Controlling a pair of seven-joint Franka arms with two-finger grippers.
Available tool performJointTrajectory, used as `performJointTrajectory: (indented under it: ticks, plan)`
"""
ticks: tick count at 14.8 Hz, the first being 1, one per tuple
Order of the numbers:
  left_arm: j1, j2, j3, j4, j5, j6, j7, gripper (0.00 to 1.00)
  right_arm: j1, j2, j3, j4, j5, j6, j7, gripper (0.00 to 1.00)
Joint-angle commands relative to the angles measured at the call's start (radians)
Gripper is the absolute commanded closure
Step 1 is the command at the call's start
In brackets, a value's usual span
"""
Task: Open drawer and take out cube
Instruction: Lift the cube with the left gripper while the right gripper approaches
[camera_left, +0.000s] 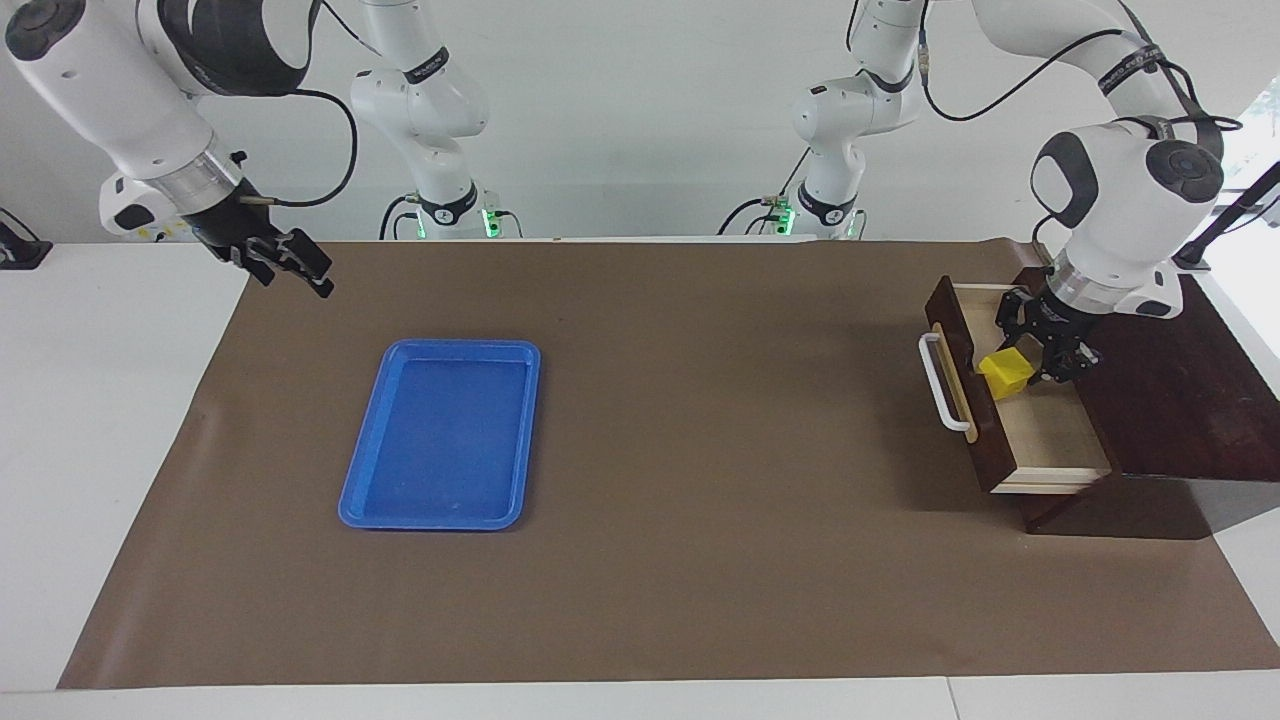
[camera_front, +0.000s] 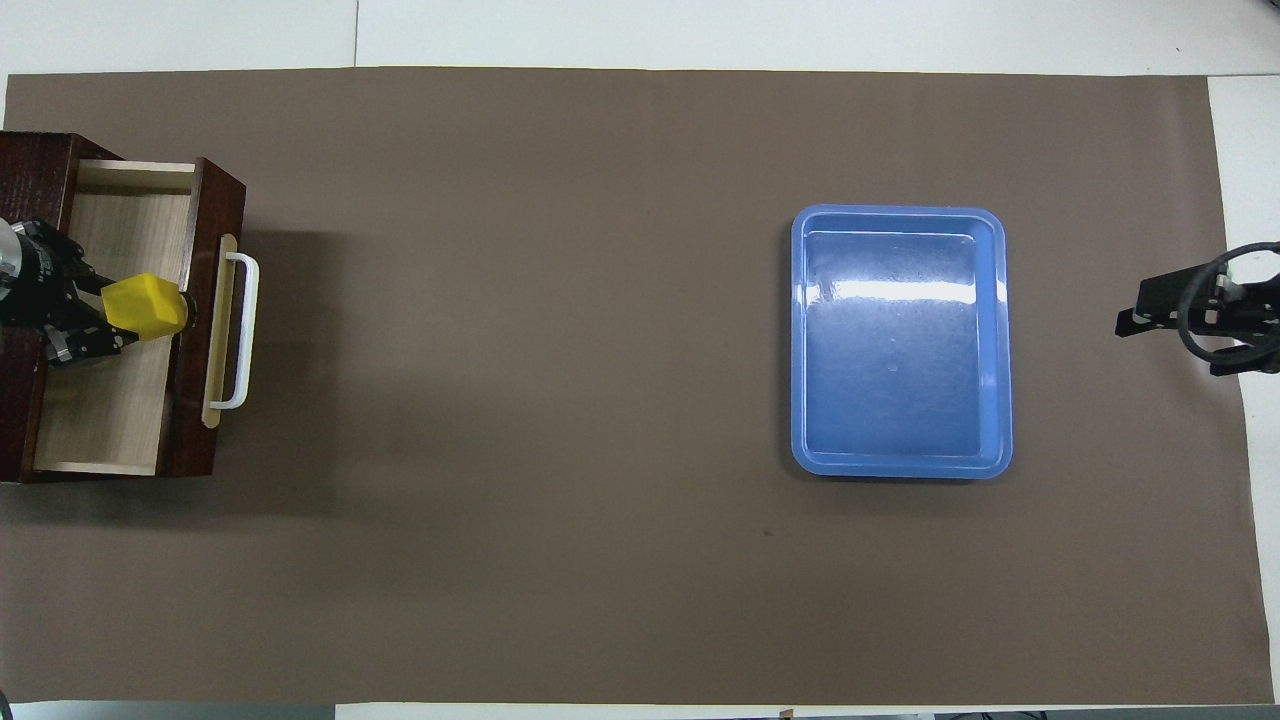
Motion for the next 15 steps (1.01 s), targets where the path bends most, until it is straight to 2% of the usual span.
performJointTrajectory:
  ticks: [1, 3, 5, 10, 15]
  plan:
    - [-0.031, 0.01, 0.005, 0.169, -0.046, -0.163, 0.019, 1.0, 0.021, -0.011, 0.003, -0.043, 0.077, 0.022, 0.137, 0.0]
    - [-0.058, 0.037, 0.002, 0.262, -0.06, -0.241, 0.025, 1.0, 0.072, 0.008, 0.002, -0.043, 0.122, 0.048, 0.274, 0.0]
    - [-0.124, 0.05, 0.004, 0.306, -0.054, -0.275, 0.031, 1.0, 0.137, 0.037, 0.002, -0.043, 0.181, 0.099, 0.441, 0.0]
    - [-0.301, 0.053, 0.004, 0.309, -0.054, -0.249, 0.041, 1.0, 0.297, 0.115, 0.002, -0.039, 0.329, 0.286, 0.789, 0.0]
    - [-0.416, 0.085, 0.007, 0.306, -0.051, -0.26, -0.027, 1.0, 0.453, 0.208, 0.002, -0.025, 0.479, 0.478, 1.01, 0.0]
